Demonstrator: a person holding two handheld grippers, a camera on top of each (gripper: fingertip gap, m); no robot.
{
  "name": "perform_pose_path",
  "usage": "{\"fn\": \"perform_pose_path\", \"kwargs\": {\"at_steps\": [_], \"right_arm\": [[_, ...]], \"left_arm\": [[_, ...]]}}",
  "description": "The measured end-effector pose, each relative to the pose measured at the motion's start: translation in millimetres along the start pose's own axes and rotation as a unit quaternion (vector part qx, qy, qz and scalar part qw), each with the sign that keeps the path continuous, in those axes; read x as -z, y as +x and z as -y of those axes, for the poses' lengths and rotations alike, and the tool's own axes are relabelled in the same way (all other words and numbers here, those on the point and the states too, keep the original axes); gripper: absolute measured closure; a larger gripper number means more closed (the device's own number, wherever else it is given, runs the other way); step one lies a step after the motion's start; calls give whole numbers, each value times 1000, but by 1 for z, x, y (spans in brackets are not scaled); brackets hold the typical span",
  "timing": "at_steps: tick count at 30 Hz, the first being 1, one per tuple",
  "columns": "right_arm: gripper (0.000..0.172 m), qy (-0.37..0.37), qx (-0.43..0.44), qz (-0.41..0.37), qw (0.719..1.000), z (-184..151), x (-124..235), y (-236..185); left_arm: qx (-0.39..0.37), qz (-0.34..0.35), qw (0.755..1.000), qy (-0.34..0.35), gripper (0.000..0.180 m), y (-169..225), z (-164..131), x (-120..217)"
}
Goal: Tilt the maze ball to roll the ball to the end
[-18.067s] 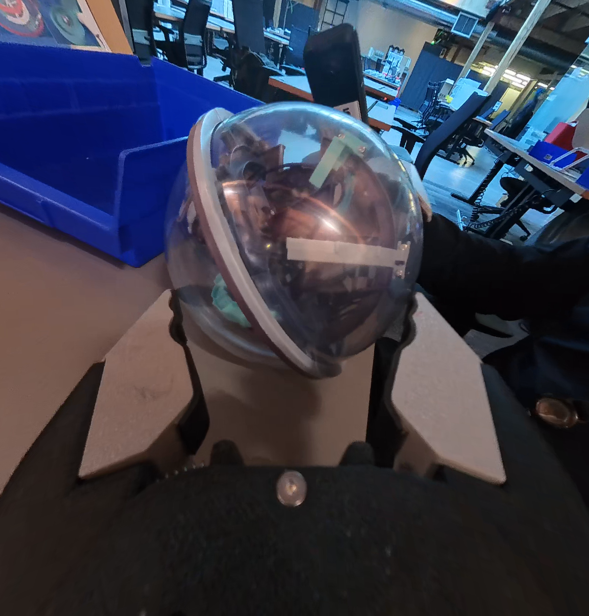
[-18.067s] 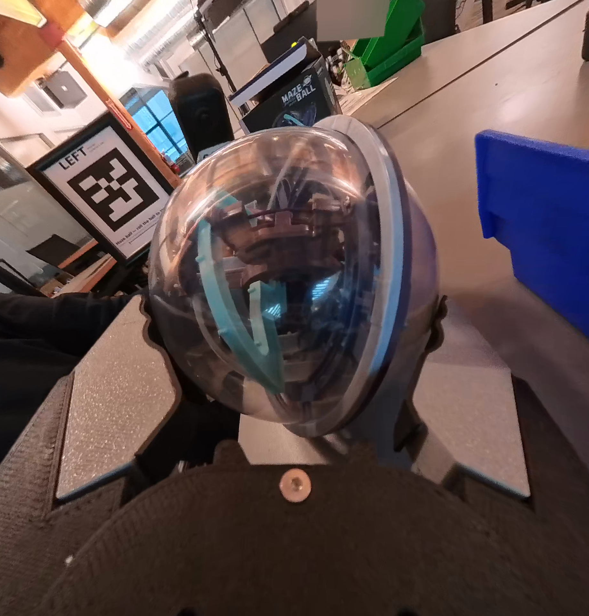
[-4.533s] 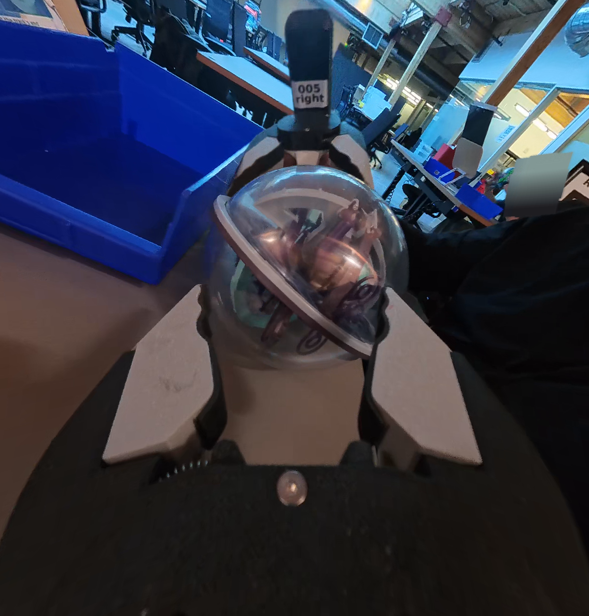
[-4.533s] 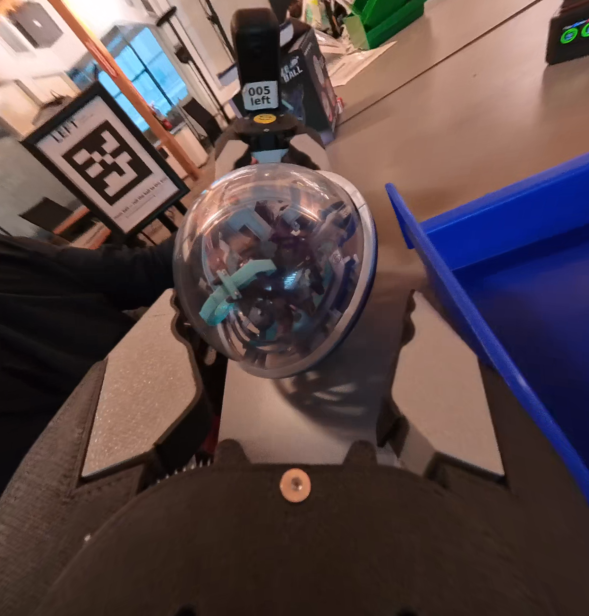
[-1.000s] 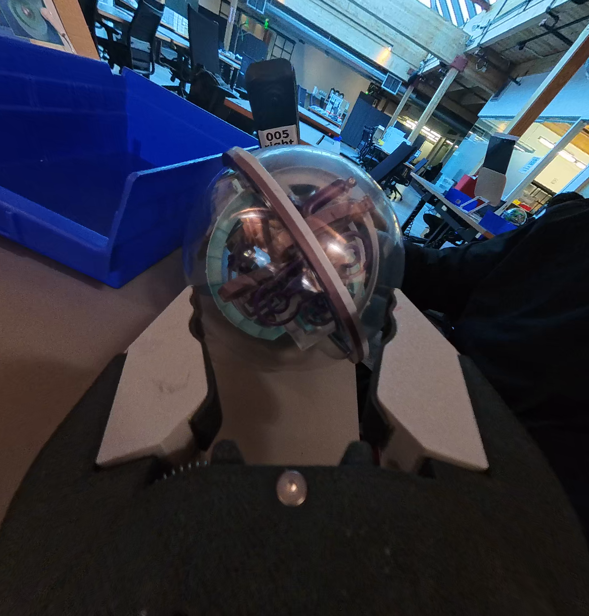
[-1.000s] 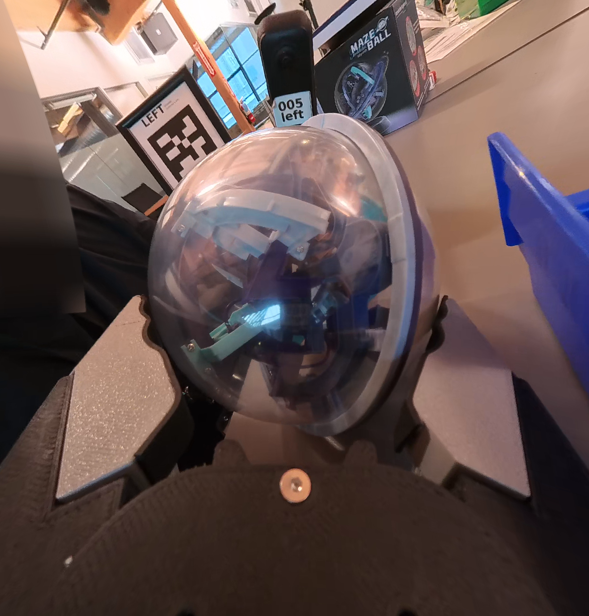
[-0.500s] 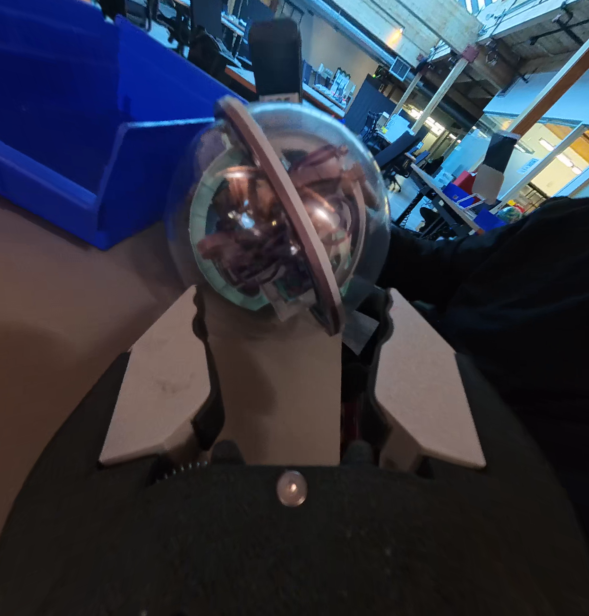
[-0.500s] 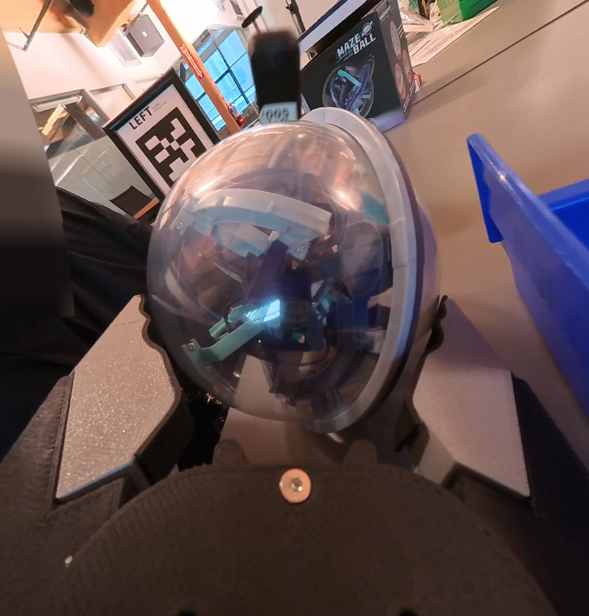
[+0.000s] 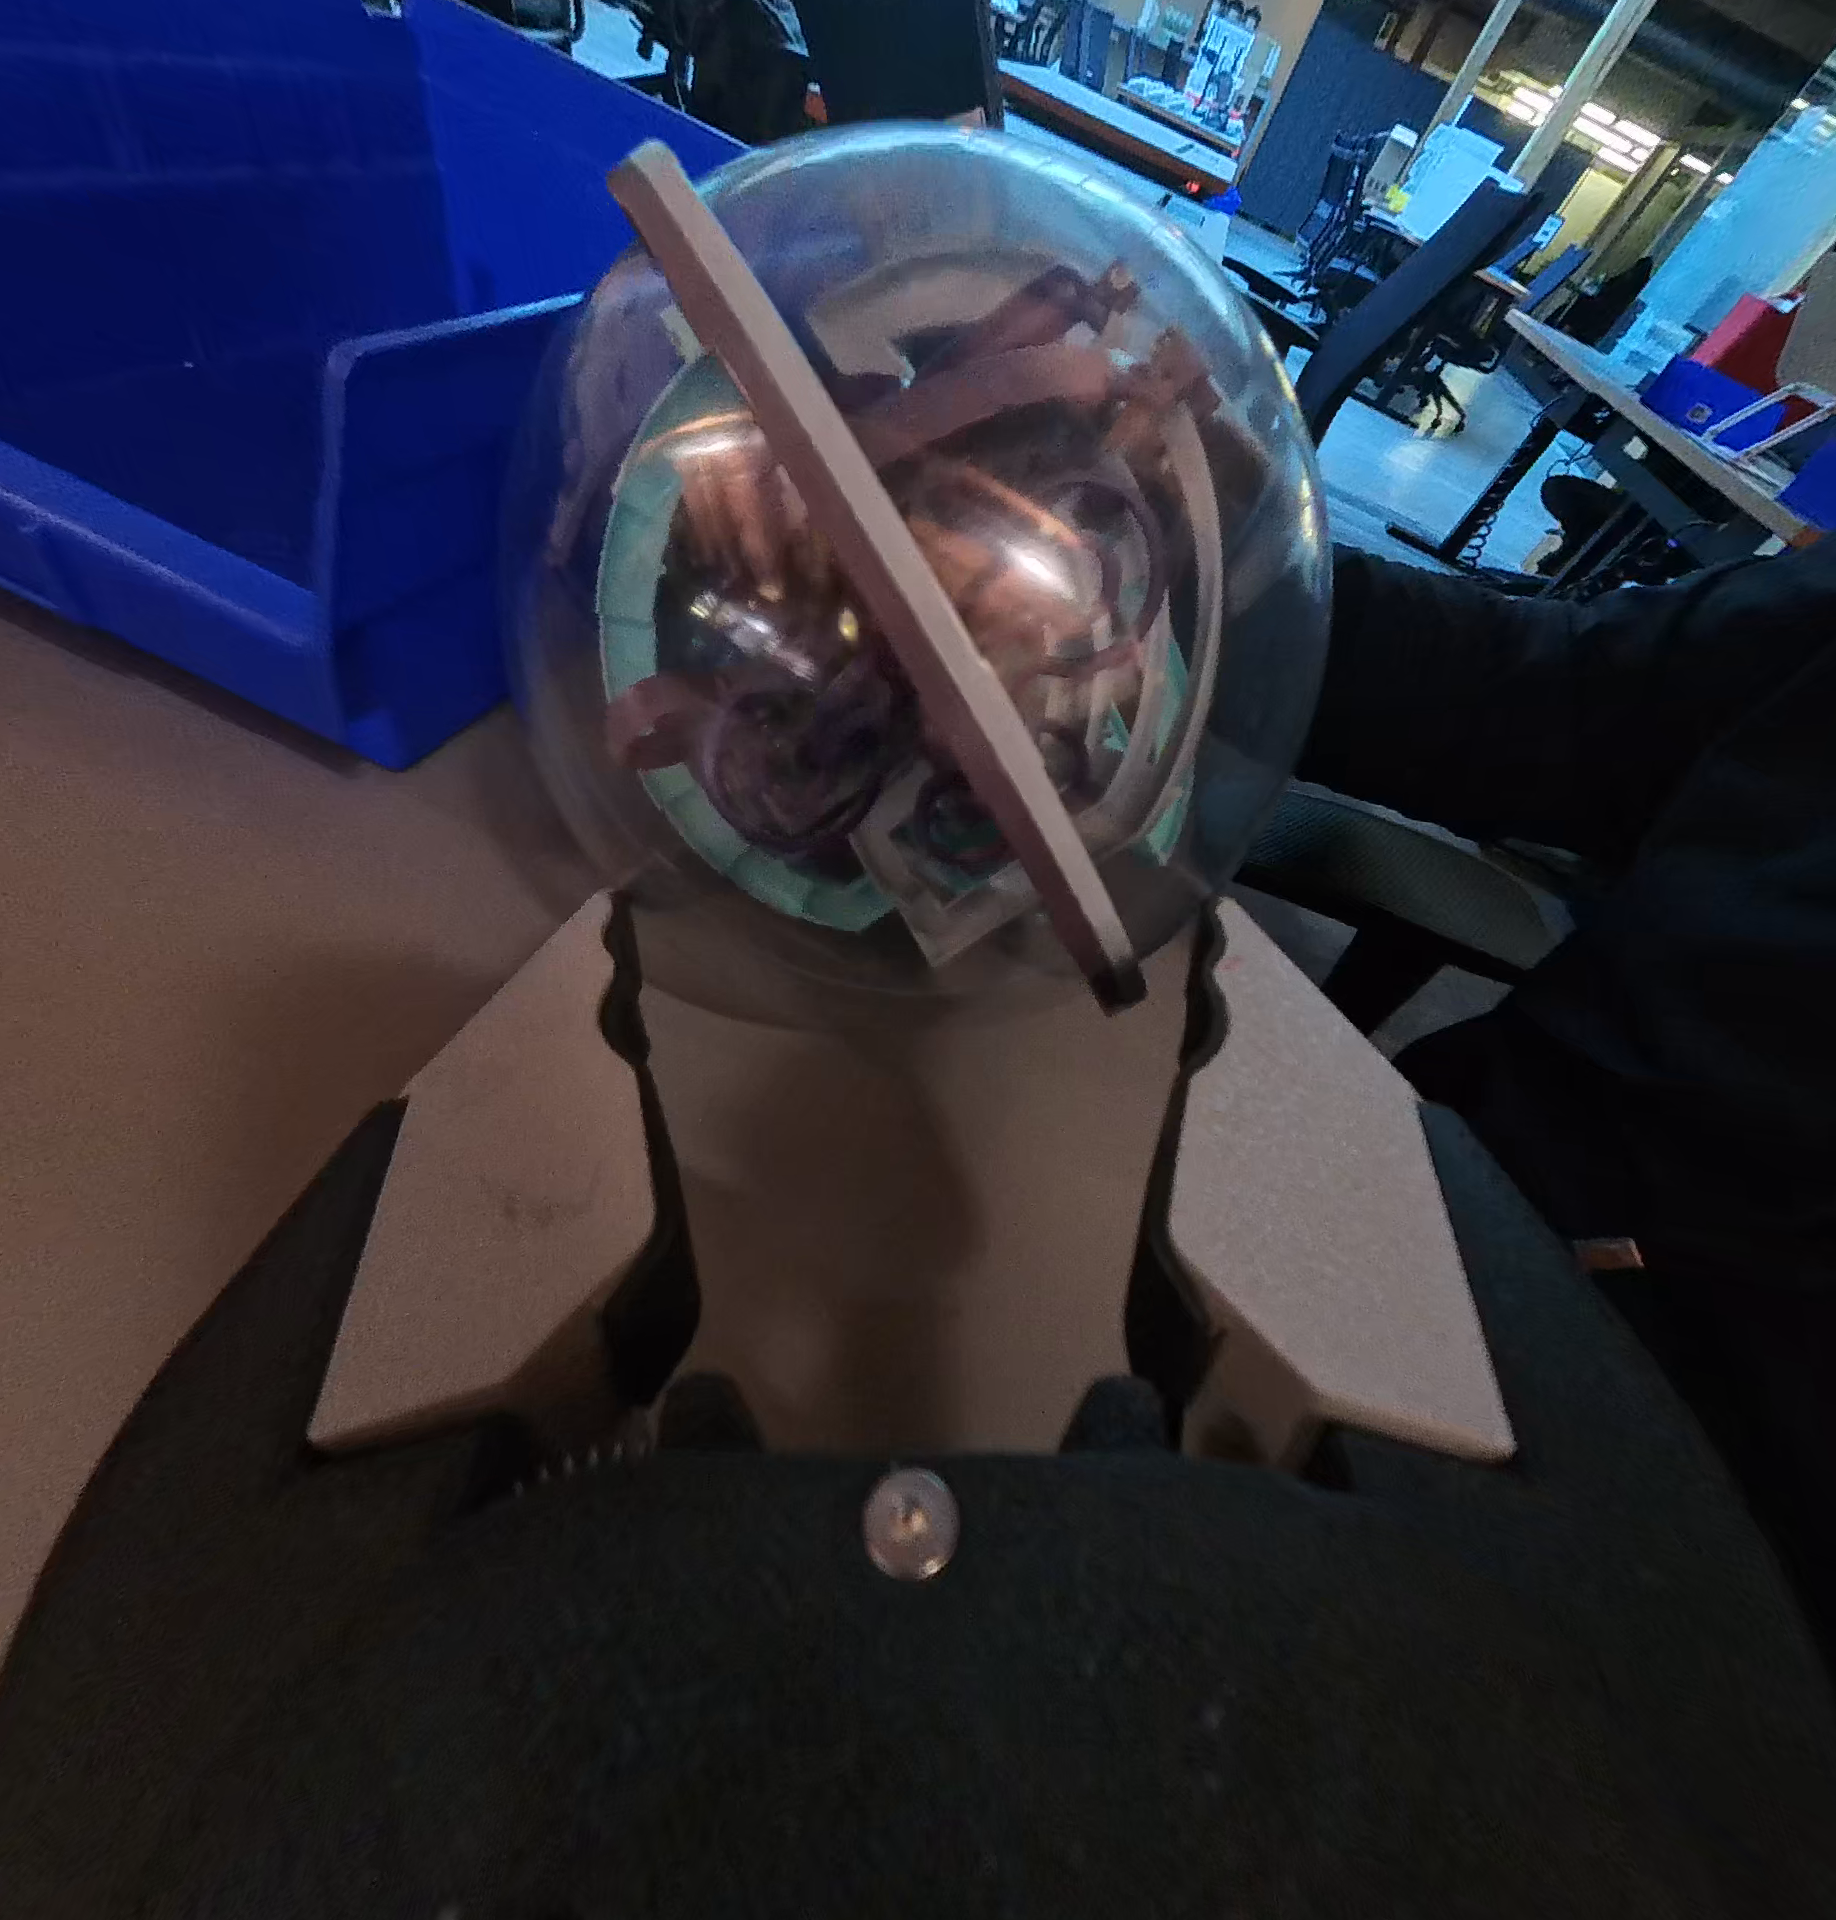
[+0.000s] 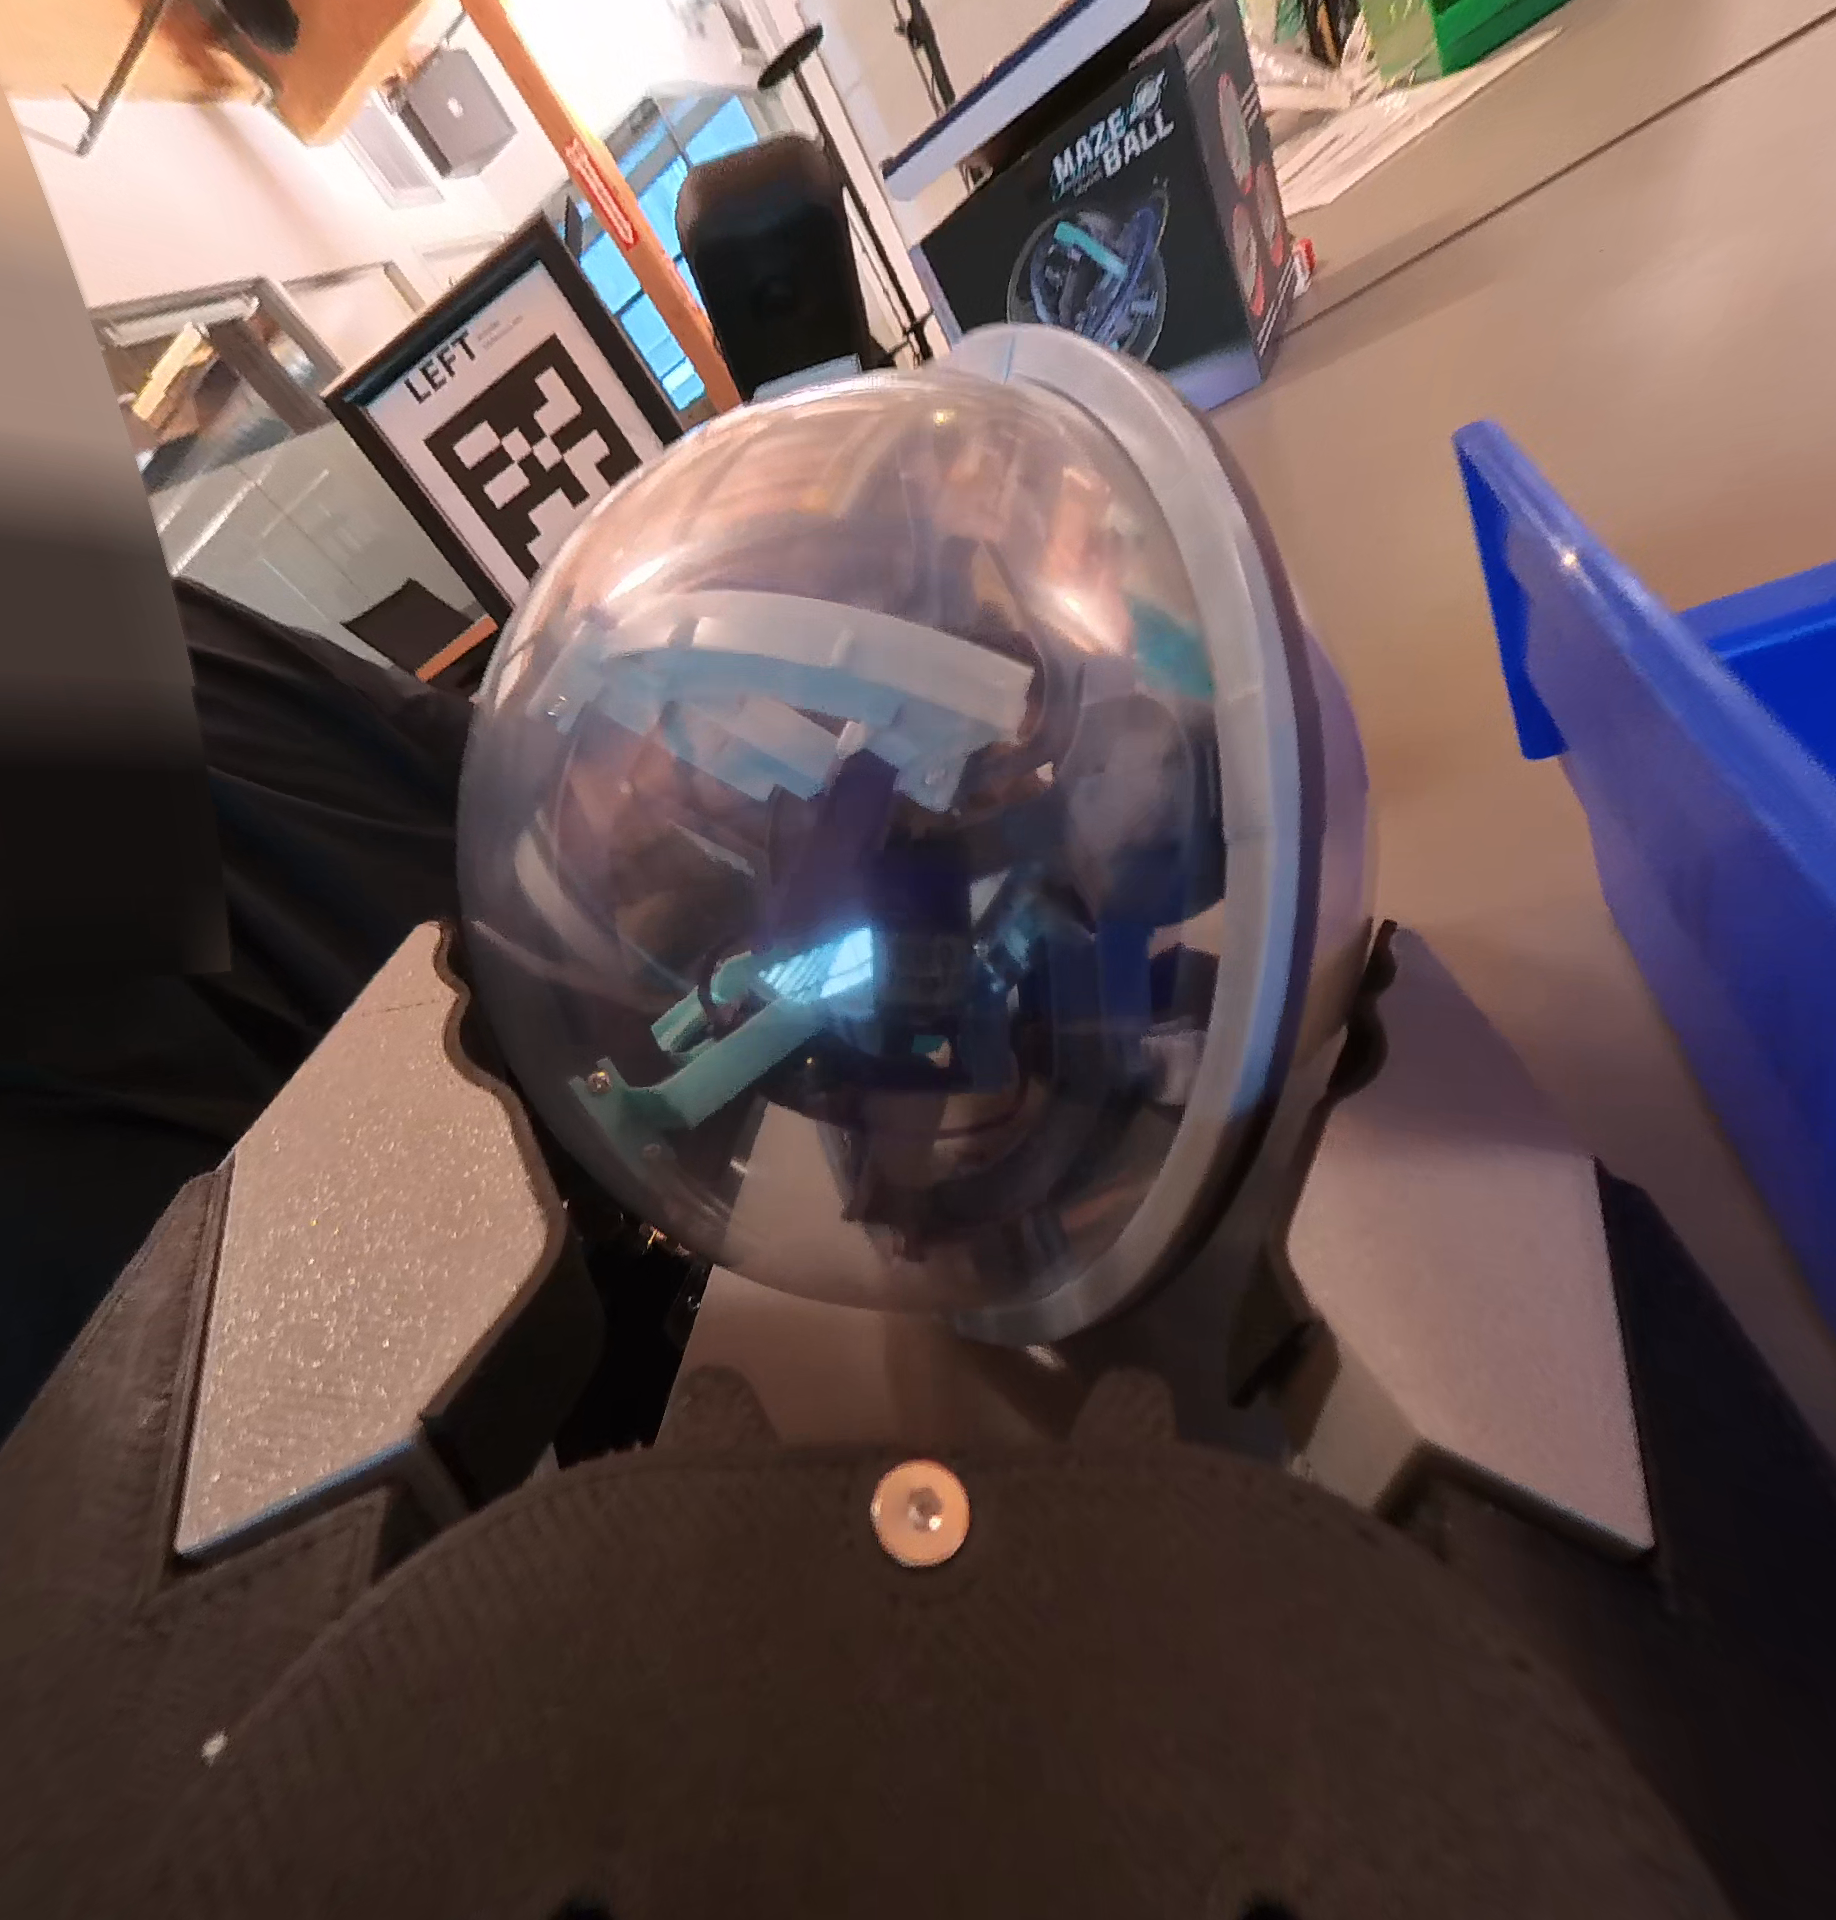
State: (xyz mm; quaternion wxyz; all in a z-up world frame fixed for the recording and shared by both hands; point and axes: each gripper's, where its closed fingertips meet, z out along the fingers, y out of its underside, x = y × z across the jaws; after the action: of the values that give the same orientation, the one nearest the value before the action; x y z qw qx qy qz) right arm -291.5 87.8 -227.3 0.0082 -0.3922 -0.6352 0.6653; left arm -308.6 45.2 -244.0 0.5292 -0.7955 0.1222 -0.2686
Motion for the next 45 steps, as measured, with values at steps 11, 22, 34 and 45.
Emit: {"fn": "perform_pose_path", "kwargs": {"at_steps": [11,22,34,45], "right_arm": [[15,10,25,-4,1000,4,-2,-2],[15,18,60,-2,998,8,-2,-8],[15,47,117,-3,992,20,2,-15],[15,48,153,-8,987,24,5,-18]], "left_arm": [[-28,8,1000,8,77,0,3,3],[-63,18,998,16,77,3,12,8],[-117,33,993,11,77,6,26,11],[-151,42,987,16,77,8,31,10]]}}
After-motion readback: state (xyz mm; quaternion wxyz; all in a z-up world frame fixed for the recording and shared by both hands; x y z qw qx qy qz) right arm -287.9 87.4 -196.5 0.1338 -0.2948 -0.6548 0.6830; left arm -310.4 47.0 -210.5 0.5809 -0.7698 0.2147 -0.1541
